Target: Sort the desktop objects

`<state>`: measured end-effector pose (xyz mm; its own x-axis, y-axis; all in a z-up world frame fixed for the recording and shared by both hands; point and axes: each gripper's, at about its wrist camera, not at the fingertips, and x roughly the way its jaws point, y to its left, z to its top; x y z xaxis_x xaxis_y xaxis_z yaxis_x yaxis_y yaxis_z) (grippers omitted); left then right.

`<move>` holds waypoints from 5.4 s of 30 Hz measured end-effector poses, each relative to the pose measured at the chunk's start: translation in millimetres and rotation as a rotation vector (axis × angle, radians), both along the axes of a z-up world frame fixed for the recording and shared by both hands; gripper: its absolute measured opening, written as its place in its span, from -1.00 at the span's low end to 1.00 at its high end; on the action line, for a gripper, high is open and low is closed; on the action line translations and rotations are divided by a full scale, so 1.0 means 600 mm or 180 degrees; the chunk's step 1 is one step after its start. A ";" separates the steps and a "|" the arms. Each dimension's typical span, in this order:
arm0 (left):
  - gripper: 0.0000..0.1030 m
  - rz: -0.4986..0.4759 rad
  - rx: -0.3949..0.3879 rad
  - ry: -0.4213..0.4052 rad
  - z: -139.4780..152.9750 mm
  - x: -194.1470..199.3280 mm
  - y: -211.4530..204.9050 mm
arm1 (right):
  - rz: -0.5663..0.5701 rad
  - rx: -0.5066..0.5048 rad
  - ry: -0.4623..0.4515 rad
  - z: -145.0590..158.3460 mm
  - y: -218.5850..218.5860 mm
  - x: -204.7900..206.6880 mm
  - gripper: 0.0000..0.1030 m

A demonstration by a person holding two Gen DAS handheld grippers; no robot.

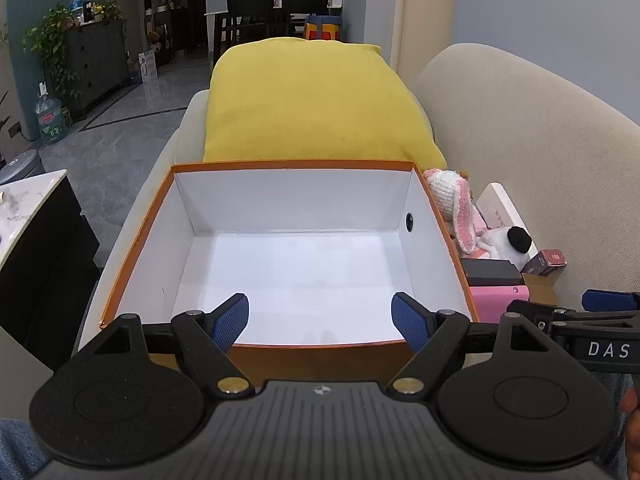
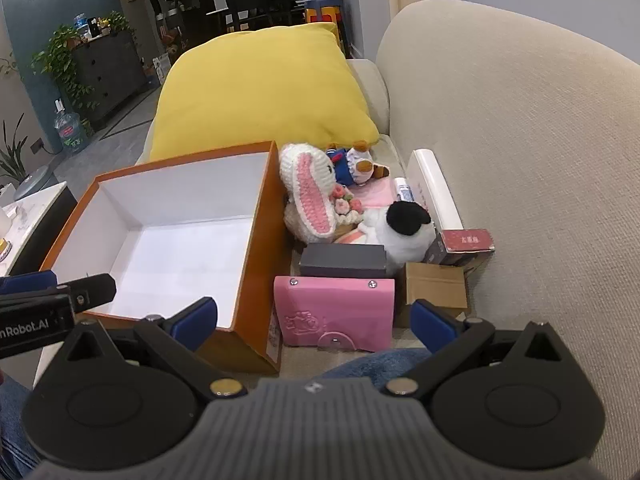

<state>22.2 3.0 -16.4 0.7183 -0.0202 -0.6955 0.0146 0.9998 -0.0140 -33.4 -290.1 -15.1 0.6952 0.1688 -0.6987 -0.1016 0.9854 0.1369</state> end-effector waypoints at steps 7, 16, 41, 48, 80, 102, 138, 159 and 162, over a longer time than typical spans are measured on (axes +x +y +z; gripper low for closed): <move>0.80 0.0013 -0.0028 0.0026 -0.003 0.003 0.003 | 0.0007 -0.0020 0.0010 0.000 0.002 0.001 0.98; 0.80 -0.0013 -0.0069 0.0055 -0.006 0.005 0.002 | -0.0002 -0.0039 0.0051 -0.004 0.000 0.005 0.98; 0.58 -0.0950 -0.0484 0.0496 0.032 0.192 -0.158 | 0.0531 -0.0495 0.0255 0.014 -0.092 0.149 -0.09; 0.58 -0.0680 -0.0193 0.0722 0.004 0.274 -0.195 | 0.1003 -0.0685 0.0354 0.013 -0.089 0.212 -0.09; -0.29 -0.0806 0.0172 0.0811 -0.032 0.339 -0.201 | 0.1780 -0.0595 0.0430 -0.020 -0.054 0.283 0.10; 0.00 -0.1034 -0.0182 0.0667 -0.001 0.359 -0.152 | 0.1883 -0.0321 0.0305 -0.065 -0.006 0.351 -0.18; 0.02 -0.0746 -0.1031 0.1335 -0.025 0.467 -0.212 | 0.0917 -0.0104 0.1038 0.018 -0.184 0.442 -0.21; 0.02 0.0245 -0.1361 0.1934 -0.152 0.547 -0.241 | 0.1268 -0.0452 0.0996 0.000 -0.153 0.441 -0.03; 0.01 0.0179 -0.1277 0.1953 -0.159 0.546 -0.251 | 0.1254 -0.0407 0.1013 -0.005 -0.157 0.444 -0.03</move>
